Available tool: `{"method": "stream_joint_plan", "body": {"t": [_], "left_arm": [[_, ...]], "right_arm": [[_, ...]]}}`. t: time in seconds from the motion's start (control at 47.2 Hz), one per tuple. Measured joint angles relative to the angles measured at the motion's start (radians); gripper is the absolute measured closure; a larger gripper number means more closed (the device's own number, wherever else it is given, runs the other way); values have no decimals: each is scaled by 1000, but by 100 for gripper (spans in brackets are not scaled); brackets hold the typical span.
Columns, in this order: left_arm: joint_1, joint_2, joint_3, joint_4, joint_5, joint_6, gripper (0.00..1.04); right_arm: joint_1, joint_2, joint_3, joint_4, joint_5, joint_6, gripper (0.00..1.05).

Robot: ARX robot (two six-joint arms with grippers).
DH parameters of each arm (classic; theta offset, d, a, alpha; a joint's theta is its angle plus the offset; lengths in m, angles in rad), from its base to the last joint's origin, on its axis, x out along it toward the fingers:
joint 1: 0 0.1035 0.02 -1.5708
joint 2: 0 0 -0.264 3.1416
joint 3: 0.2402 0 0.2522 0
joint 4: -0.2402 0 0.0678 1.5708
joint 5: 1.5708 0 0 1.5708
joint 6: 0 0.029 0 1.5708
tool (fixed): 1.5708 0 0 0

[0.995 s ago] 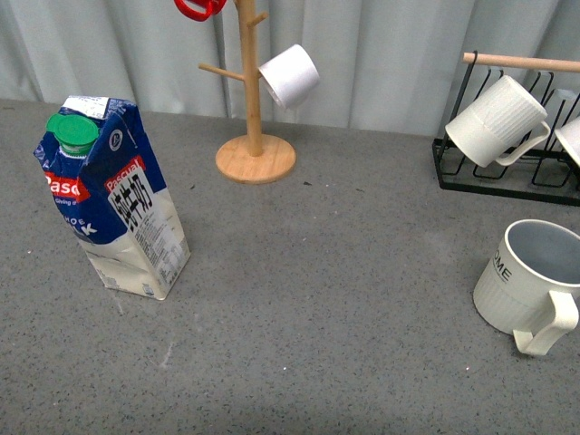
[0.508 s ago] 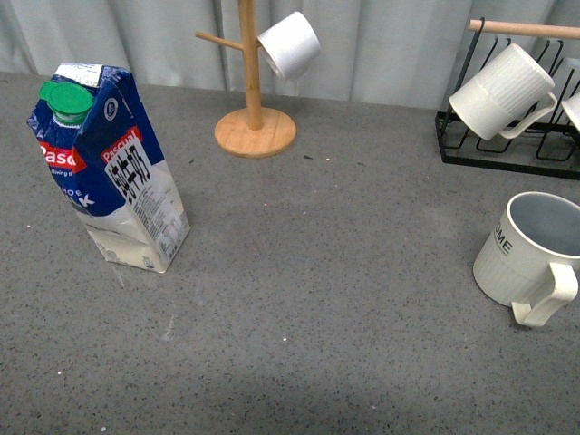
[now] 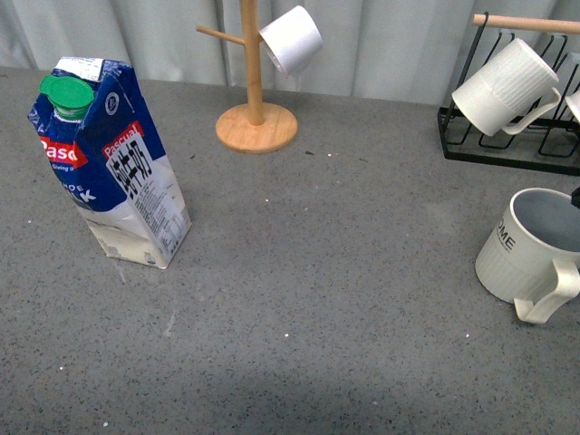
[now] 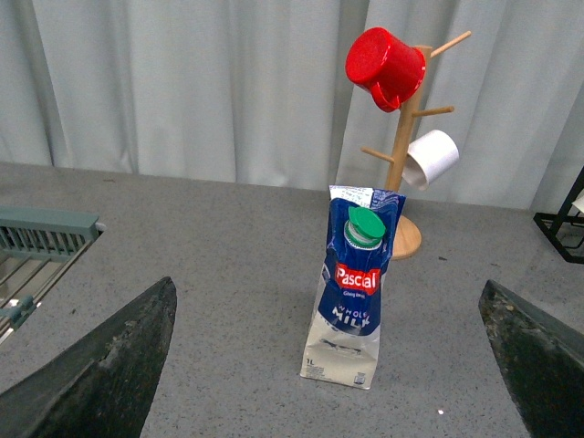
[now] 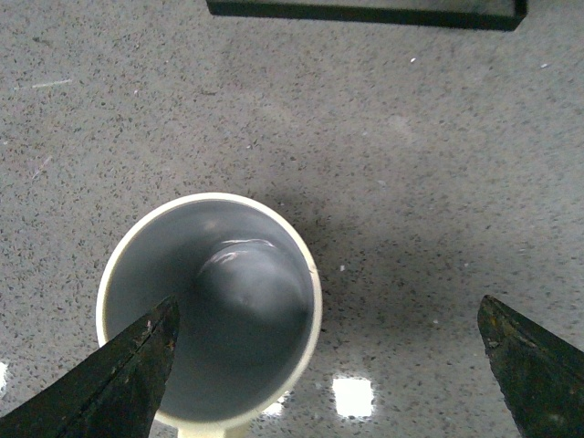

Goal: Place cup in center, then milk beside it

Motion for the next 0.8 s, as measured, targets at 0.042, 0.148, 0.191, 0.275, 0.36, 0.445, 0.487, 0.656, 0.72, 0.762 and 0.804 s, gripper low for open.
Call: {"method": "stream_joint_plan", "body": {"t": [0.042,0.148,0.191,0.275,0.36,0.445,0.487,0.656,0.72,0.762,0.804], "left_arm": [[0,0,0,0,0,0,7],[0,0,0,0,0,0,7],[0,0,0,0,0,0,7],[0,0,0,0,0,0,7],[0,0,0,0,0,0,7],[0,0,0,0,0,0,7],[0,0,0,0,0,0,7],[0,0,0,0,0,0,7],[0,0,0,0,0,0,7],[0,0,0,0,0,0,7],[0,0,0,0,0,0,7]], "right_arm": [[6,35,34,-26,0,18,9],[13,98,86,-70,5,54,9],[14,119,99,-80,4,65,9],[16,156,124,-112,16,77,9],[16,179,138,-129,27,83,9],[18,206,151,-130,22,103,16],[18,215,158,-134,29,109,23],[20,232,178,-154,27,128,44],[20,236,184,-159,27,134,53],[20,237,187,-163,27,137,58],[20,238,190,-166,27,138,64]]}}
